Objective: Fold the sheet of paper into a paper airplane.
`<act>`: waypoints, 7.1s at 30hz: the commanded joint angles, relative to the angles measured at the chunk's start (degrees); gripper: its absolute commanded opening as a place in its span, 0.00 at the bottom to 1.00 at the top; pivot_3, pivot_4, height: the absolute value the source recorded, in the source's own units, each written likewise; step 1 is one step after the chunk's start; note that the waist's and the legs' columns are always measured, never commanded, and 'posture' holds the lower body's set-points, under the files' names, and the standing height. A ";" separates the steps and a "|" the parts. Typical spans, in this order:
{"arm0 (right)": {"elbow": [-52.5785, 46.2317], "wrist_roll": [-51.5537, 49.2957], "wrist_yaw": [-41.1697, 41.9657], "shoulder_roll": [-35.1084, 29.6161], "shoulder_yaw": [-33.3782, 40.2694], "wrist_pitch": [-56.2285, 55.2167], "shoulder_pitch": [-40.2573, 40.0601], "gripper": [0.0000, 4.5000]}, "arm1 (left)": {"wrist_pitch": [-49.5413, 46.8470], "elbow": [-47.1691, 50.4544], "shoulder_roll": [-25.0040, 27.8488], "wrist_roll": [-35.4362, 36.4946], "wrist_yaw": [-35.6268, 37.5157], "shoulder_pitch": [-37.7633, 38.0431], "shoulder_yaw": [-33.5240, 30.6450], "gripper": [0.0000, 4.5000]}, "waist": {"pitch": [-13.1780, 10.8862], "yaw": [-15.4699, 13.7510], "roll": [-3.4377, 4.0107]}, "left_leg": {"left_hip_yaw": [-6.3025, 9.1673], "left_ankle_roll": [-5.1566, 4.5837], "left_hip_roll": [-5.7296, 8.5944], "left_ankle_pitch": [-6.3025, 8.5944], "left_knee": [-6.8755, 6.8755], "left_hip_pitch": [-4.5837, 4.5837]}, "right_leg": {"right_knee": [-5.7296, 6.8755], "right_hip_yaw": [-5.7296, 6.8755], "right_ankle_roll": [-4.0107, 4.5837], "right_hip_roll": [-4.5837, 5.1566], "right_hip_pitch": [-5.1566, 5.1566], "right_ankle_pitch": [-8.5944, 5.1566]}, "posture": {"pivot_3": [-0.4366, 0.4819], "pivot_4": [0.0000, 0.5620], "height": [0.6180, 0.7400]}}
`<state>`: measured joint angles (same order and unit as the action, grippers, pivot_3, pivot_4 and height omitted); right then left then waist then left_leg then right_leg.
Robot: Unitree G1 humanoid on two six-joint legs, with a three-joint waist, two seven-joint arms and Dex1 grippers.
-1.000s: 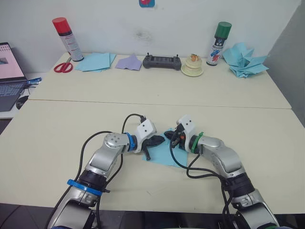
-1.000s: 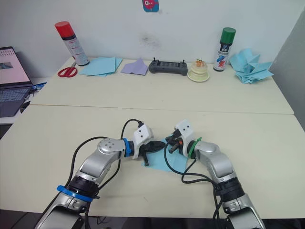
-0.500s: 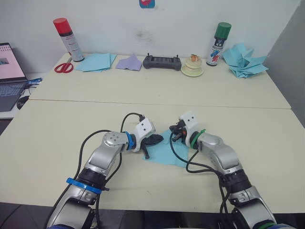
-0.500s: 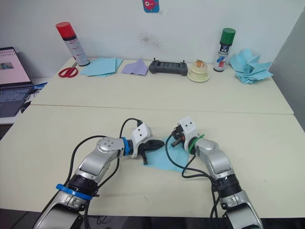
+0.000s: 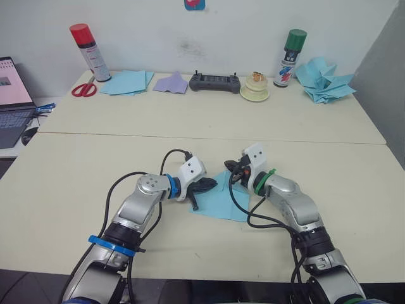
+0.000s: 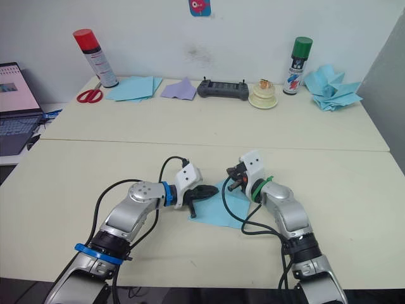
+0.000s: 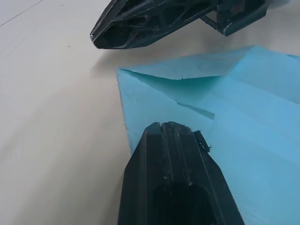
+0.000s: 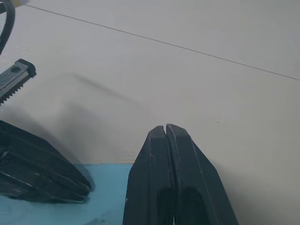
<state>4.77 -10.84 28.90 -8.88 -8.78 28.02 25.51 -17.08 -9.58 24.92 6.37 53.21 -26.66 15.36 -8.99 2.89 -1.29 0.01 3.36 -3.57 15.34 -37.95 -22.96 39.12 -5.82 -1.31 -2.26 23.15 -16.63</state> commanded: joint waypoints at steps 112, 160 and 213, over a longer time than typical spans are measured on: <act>-11.88 -53.24 -29.85 8.80 44.97 64.48 -4.71 0.61 | 4.36 -4.14 -2.03 -4.67 3.76 -1.42 4.10 0.00 | 0.12 -0.25 0.13 | 0.03 -0.01 0.00 0.01 0.06 0.01 | -0.03 0.03 -0.03 -0.02 -0.05 -0.02 | 0.48 0.27 1.00; -12.95 -57.59 -33.06 10.36 41.25 63.05 -0.91 0.01 | 1.89 -4.23 -2.91 -1.52 6.01 -2.67 2.70 0.00 | 0.14 0.34 0.17 | 0.01 -0.01 0.00 0.01 0.10 -0.05 | -0.10 0.00 -0.27 -0.01 0.02 -0.16 | 0.48 0.27 1.00; -1.61 -55.46 -27.54 12.06 29.28 50.95 3.39 0.24 | 2.47 -3.65 3.86 -2.73 4.91 0.75 0.89 0.00 | 0.09 0.95 0.22 | 0.02 -0.02 -0.05 0.01 0.17 -0.03 | -0.10 0.01 -0.28 -0.04 0.05 -0.17 | 0.48 0.27 1.00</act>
<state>3.81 -66.37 -0.38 3.46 21.57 80.14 28.22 -13.78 -11.54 28.09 5.61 58.11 -27.11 14.79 -8.90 3.83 -1.07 0.03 3.34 -3.62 15.35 -37.79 -22.99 39.02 -5.81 -1.59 -2.29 23.20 -16.81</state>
